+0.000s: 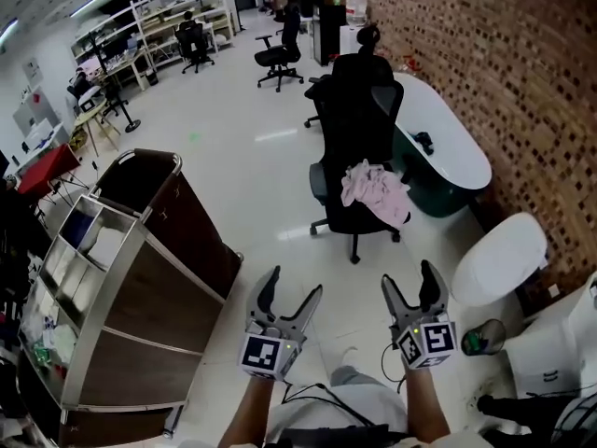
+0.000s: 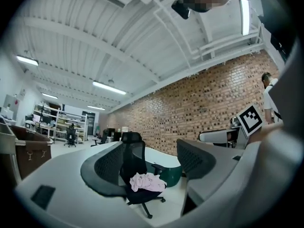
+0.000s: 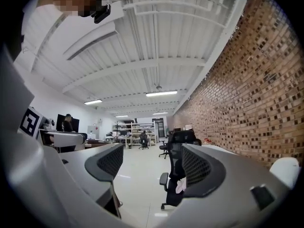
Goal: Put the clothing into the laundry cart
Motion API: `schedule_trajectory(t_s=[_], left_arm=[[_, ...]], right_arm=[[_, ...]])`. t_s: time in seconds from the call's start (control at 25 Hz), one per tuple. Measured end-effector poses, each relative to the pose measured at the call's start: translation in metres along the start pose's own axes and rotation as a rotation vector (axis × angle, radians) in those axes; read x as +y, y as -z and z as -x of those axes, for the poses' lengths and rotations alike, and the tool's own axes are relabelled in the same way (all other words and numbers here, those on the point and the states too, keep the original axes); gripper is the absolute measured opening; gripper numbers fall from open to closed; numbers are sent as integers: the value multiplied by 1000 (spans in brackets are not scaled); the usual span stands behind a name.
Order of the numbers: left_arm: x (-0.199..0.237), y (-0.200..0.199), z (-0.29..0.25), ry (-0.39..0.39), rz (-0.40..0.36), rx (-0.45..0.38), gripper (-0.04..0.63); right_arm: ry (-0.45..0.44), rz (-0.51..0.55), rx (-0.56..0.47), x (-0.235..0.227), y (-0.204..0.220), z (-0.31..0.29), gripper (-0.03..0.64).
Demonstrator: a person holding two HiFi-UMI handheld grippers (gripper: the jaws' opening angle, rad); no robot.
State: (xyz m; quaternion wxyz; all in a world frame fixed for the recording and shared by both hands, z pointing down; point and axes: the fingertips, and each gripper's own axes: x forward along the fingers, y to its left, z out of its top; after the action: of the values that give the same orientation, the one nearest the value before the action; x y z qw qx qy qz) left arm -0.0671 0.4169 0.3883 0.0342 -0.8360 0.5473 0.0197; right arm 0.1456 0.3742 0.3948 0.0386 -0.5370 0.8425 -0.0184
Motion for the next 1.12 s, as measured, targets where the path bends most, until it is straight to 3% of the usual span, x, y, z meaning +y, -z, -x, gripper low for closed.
schedule_trajectory(t_s=[0.08,0.36,0.48,0.84,1.12], left_arm=[[-5,-9,-28,-2,29,2,347],[-38,-9,-119,50,23,-10,347],[-45,-4,-140,46,37,2,347],[-58,9,-188,53,11,57,347],[-51,32,-241,94,8,60,347]], right_arm=[[-24,-5,-8,-15,-2,-20,410],[-23,7,-19,-94,-2,-54,410],[-20,45,2,-119,10,-55,393],[-3,-86,44,-169,43,-67,393],[35,-87,34,-203,47,-94,393]])
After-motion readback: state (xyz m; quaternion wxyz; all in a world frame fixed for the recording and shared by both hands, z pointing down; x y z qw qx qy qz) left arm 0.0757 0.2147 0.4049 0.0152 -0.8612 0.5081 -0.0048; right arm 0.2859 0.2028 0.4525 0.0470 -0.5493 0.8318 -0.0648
